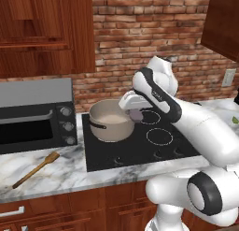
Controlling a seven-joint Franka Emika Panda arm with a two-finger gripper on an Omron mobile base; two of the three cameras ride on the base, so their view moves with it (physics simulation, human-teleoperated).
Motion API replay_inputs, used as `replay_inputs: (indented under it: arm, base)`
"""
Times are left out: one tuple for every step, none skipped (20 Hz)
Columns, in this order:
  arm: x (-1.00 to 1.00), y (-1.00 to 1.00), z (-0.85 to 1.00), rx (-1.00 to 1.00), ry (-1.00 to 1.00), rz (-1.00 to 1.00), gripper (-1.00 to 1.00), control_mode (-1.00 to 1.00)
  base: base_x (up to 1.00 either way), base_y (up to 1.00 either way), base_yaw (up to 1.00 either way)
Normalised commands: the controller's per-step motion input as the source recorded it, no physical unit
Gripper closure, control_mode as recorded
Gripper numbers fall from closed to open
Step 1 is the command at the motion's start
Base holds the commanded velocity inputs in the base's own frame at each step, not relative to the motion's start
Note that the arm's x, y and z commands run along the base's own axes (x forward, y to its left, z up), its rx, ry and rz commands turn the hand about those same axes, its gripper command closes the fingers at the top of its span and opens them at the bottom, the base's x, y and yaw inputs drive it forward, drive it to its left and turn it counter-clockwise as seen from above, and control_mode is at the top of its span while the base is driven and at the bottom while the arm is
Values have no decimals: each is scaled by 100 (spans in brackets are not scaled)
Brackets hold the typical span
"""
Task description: Put the eggplant and lemon wedge in the pot. Retrieve the spatula and lightly stir the vegetables in the pot.
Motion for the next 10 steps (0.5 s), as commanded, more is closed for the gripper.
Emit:
replay_inputs:
  arm:
    - [66,0,0,-13,0,20,100,-100]
    - [49,0,0,-13,0,16,100,-100]
    - [28,-1,1,-13,0,8,100,-100]
    - [12,0,0,-13,0,2,100,-100]
    - [6,0,0,-12,0,0,100,-100]
    - [0,0,0,-8,0,0,100,-100]
    - [0,0,-5,-4,0,0,100,-100]
    - [2,-3,-46,0,-1,0,100,-100]
    - [16,-7,-71,0,0,0,100,-100]
    - [20,-9,-69,0,0,0,100,-100]
  base:
    - [0,0,0]
    - [0,0,0]
    - [0,0,0]
    - [0,0,0]
    - [0,0,0]
    - [0,0,0]
    - [0,0,0]
    - [0,0,0]
    - [0,0,0]
    - [0,0,0]
